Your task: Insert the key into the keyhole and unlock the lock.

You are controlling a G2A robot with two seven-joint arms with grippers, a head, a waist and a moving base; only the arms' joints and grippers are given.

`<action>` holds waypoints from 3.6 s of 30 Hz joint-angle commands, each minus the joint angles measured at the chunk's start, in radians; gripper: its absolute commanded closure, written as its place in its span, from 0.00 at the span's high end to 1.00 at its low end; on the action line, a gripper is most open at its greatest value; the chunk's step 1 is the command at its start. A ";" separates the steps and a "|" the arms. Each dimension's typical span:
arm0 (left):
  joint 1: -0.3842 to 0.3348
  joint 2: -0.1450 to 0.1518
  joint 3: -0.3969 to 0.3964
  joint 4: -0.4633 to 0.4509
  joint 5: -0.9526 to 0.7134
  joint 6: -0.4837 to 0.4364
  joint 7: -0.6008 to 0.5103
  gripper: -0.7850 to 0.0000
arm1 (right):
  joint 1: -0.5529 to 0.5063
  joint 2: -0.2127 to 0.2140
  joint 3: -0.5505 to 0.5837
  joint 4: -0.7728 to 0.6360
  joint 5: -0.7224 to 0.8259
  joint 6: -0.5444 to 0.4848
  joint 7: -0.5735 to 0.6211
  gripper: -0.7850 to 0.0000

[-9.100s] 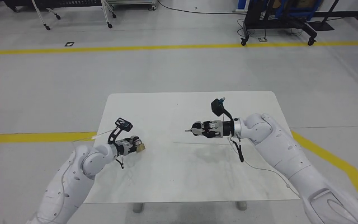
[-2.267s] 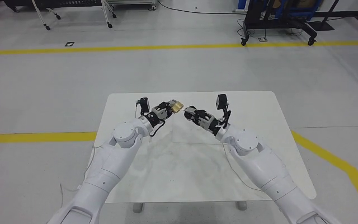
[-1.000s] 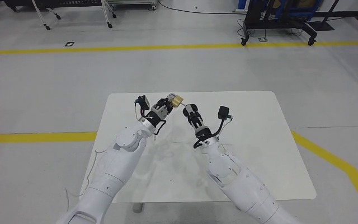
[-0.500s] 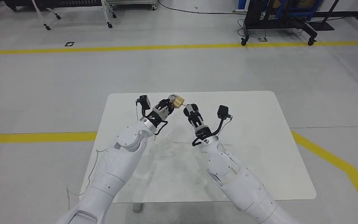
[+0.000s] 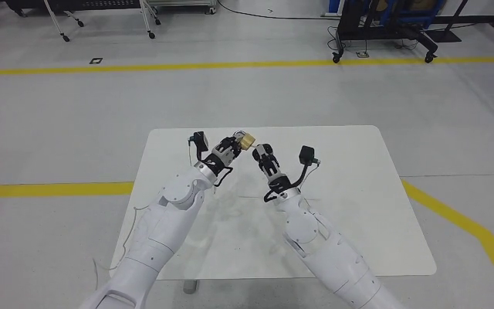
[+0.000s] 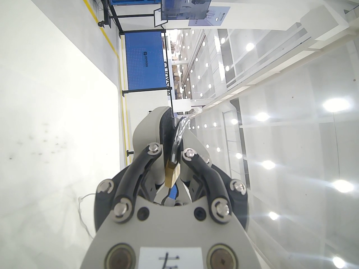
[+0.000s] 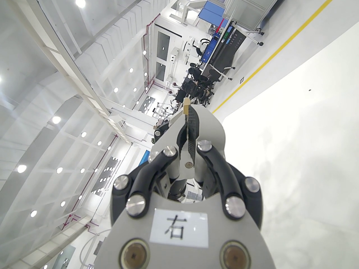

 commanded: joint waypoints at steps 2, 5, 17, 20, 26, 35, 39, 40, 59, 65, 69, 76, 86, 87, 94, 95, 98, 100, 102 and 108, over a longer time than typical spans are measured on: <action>0.000 -0.002 -0.002 0.002 -0.006 0.004 -0.003 0.00 | -0.001 -0.005 -0.002 0.001 -0.006 0.003 -0.002 0.00; 0.000 -0.004 -0.005 0.005 -0.011 0.007 -0.003 0.00 | -0.003 -0.011 -0.008 0.001 -0.025 0.003 -0.005 0.00; -0.001 -0.010 -0.013 0.013 -0.015 0.016 -0.011 0.00 | -0.014 -0.028 -0.008 0.006 -0.067 0.003 0.004 0.00; -0.002 -0.011 -0.013 0.013 -0.001 0.015 -0.016 0.00 | -0.015 -0.030 -0.001 0.006 -0.072 0.004 0.008 0.00; -0.008 -0.009 -0.003 0.009 0.080 0.009 -0.016 0.00 | -0.013 -0.036 0.012 0.004 -0.084 0.012 0.027 0.00; 0.000 -0.010 -0.014 -0.005 0.091 0.021 -0.008 0.00 | -0.029 -0.040 0.039 -0.005 -0.097 0.024 0.051 0.74; 0.001 -0.009 -0.029 -0.004 0.073 0.033 -0.016 0.00 | -0.047 -0.039 0.059 -0.016 -0.107 0.021 0.063 0.69; 0.001 -0.009 -0.033 -0.004 0.070 0.036 -0.019 0.00 | -0.052 -0.038 0.065 -0.020 -0.112 0.020 0.065 0.67; -0.023 -0.002 -0.052 0.016 0.084 0.188 -0.107 0.00 | -0.084 -0.023 0.142 -0.060 -0.094 -0.008 0.206 1.00; -0.036 -0.008 -0.061 0.063 -0.050 0.318 -0.185 0.00 | -0.148 -0.010 0.236 -0.114 0.106 -0.108 0.342 0.02; -0.059 -0.012 -0.061 0.099 -0.091 0.360 -0.225 0.00 | -0.169 -0.003 0.264 -0.133 0.162 -0.140 0.426 0.00; -0.074 -0.018 -0.065 0.138 -0.165 0.376 -0.274 0.00 | -0.150 -0.003 0.246 -0.111 0.152 -0.149 0.496 0.00; -0.090 -0.023 -0.067 0.183 -0.247 0.416 -0.349 0.00 | -0.103 -0.012 0.222 -0.031 0.136 -0.183 0.474 0.00; -0.091 -0.023 -0.067 0.185 -0.250 0.417 -0.352 0.00 | -0.101 -0.012 0.222 -0.027 0.137 -0.185 0.474 0.00; -0.099 -0.025 -0.062 0.200 -0.257 0.415 -0.366 0.00 | -0.072 -0.018 0.212 0.014 0.130 -0.183 0.460 0.00; -0.100 -0.025 -0.061 0.202 -0.257 0.415 -0.370 0.00 | -0.067 -0.019 0.209 0.021 0.130 -0.183 0.456 0.00; -0.102 -0.025 -0.059 0.206 -0.255 0.414 -0.374 0.00 | -0.056 -0.022 0.204 0.036 0.124 -0.180 0.446 0.00; -0.103 -0.026 -0.058 0.207 -0.255 0.413 -0.375 0.00 | -0.050 -0.024 0.200 0.044 0.119 -0.178 0.438 0.00; -0.104 -0.026 -0.057 0.207 -0.254 0.412 -0.375 0.00 | -0.047 -0.026 0.198 0.048 0.115 -0.177 0.430 0.00; -0.100 -0.019 -0.054 0.171 -0.145 0.301 -0.302 0.00 | -0.069 -0.024 0.217 0.014 0.170 -0.195 0.466 0.26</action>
